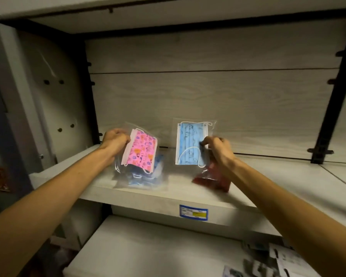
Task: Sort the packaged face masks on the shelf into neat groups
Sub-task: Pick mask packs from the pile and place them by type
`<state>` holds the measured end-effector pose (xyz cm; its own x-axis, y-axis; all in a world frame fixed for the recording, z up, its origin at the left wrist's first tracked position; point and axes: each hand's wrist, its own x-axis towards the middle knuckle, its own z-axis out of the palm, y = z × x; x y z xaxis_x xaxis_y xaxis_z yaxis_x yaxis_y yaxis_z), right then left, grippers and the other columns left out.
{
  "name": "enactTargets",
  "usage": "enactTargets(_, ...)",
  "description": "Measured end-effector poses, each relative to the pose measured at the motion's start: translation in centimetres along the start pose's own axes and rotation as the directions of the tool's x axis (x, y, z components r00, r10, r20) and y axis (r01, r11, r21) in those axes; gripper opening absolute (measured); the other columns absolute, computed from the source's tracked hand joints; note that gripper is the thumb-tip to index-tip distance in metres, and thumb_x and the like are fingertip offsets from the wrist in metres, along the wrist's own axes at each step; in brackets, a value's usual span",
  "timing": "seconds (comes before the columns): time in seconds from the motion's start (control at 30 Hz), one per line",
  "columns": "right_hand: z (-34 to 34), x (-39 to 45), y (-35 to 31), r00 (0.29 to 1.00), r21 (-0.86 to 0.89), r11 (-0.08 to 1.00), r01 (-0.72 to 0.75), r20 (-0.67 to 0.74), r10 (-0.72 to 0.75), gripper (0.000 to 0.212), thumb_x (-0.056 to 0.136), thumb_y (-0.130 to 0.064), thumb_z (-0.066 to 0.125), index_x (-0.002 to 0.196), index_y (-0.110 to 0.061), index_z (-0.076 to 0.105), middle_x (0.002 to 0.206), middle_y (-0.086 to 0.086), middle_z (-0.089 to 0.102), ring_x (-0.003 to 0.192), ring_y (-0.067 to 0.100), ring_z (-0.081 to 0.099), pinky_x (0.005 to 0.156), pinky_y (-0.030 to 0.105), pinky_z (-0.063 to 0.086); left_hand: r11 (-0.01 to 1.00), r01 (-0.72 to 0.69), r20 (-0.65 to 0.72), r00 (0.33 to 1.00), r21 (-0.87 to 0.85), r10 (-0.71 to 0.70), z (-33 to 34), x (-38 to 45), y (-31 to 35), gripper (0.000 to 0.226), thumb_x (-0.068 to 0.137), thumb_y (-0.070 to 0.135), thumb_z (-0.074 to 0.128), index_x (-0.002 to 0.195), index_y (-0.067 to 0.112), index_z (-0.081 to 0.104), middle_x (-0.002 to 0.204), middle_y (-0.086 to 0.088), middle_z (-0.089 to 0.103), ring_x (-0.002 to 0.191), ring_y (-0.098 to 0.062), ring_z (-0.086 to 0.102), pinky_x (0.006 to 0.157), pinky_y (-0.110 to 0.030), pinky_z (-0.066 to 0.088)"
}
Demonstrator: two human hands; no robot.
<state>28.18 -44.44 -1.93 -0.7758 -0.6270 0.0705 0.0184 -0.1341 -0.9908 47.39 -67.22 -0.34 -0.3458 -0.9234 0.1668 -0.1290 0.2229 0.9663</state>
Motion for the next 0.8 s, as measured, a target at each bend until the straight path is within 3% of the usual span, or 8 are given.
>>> enactTargets(0.13,6.4,1.3,1.2,0.998,-0.070,0.996,0.046,0.053,-0.043,0.010,0.092,-0.004,0.054,0.094,-0.004,0.063,0.066,0.000,0.069,0.055,0.015,0.069,0.048,0.027,0.055,0.988,-0.036,-0.049,0.998,0.151,0.044,-5.1,4.2,-2.5,0.038,0.086,-0.003,0.062,0.120,0.012,0.062,0.118,-0.016,0.067,0.105,-0.031,0.067,0.095,-0.042,0.056)
enactTargets(0.23,10.1,2.2,2.1,0.996,-0.103,0.994,0.045,0.077,-0.037,0.014,0.093,-0.005,0.053,0.083,-0.009,0.062,0.052,-0.008,0.065,0.046,0.009,0.064,0.044,0.023,0.050,0.972,-0.057,-0.029,0.997,0.227,0.066,-7.8,6.7,-4.3,0.041,0.086,-0.001,0.063,0.126,0.007,0.060,0.114,-0.013,0.070,0.105,-0.031,0.068,0.096,-0.043,0.056)
enactTargets(0.33,12.7,3.0,2.8,0.997,-0.126,0.991,0.041,0.072,-0.032,0.017,0.091,-0.005,0.053,0.080,-0.010,0.065,0.054,-0.005,0.066,0.049,0.012,0.064,0.048,0.026,0.052,0.932,-0.063,0.015,0.998,0.357,0.061,-9.8,8.1,-5.7,0.042,0.088,0.006,0.064,0.128,0.013,0.057,0.107,-0.005,0.071,0.103,-0.027,0.068,0.094,-0.039,0.055)
enactTargets(0.43,14.0,3.5,3.5,0.997,-0.136,0.990,0.047,0.059,-0.039,0.017,0.091,-0.004,0.053,0.083,-0.011,0.067,0.063,-0.002,0.070,0.056,0.015,0.065,0.055,0.027,0.051,0.786,-0.120,0.109,0.992,0.606,0.067,-11.1,8.8,-6.7,0.049,0.088,0.022,0.068,0.134,0.021,0.052,0.122,0.000,0.069,0.111,-0.027,0.064,0.094,-0.037,0.052)
enactTargets(0.53,14.2,3.5,3.8,0.998,-0.151,0.987,0.056,0.040,-0.051,0.012,0.092,-0.003,0.055,0.094,-0.009,0.066,0.076,0.002,0.074,0.062,0.015,0.070,0.060,0.032,0.058,0.602,-0.169,0.166,0.984,0.780,0.061,-11.4,9.0,-7.4,0.069,0.087,0.035,0.070,0.145,0.016,0.038,0.138,-0.009,0.057,0.121,-0.033,0.058,0.094,-0.041,0.051)
enactTargets(0.6,13.6,3.4,3.6,0.998,-0.168,0.984,0.065,0.008,-0.065,0.012,0.093,-0.004,0.056,0.102,-0.007,0.064,0.084,0.005,0.073,0.068,0.016,0.070,0.063,0.032,0.059,0.553,-0.264,0.205,0.964,0.790,0.168,-10.8,9.0,-7.5,0.071,0.090,0.032,0.068,0.151,0.016,0.034,0.149,-0.011,0.048,0.130,-0.034,0.051,0.100,-0.044,0.049)
enactTargets(0.67,12.4,3.2,3.1,0.997,-0.176,0.982,0.072,-0.024,-0.077,0.016,0.095,-0.003,0.056,0.110,-0.005,0.062,0.089,0.006,0.072,0.066,0.013,0.071,0.054,0.027,0.057,0.559,-0.393,0.280,0.918,0.730,0.281,-9.4,8.5,-6.8,0.062,0.092,0.027,0.066,0.149,0.018,0.042,0.153,-0.007,0.044,0.134,-0.031,0.049,0.106,-0.042,0.045)
enactTargets(0.8,9.0,2.0,2.1,0.991,-0.180,0.982,0.061,-0.109,-0.081,0.022,0.097,-0.004,0.055,0.118,-0.003,0.059,0.100,0.011,0.070,0.075,0.016,0.070,0.052,0.026,0.056,0.537,-0.589,0.421,0.808,0.605,0.412,-4.6,6.2,-4.5,0.042,0.090,0.028,0.066,0.132,0.021,0.060,0.145,-0.003,0.053,0.129,-0.027,0.053,0.103,-0.038,0.045)
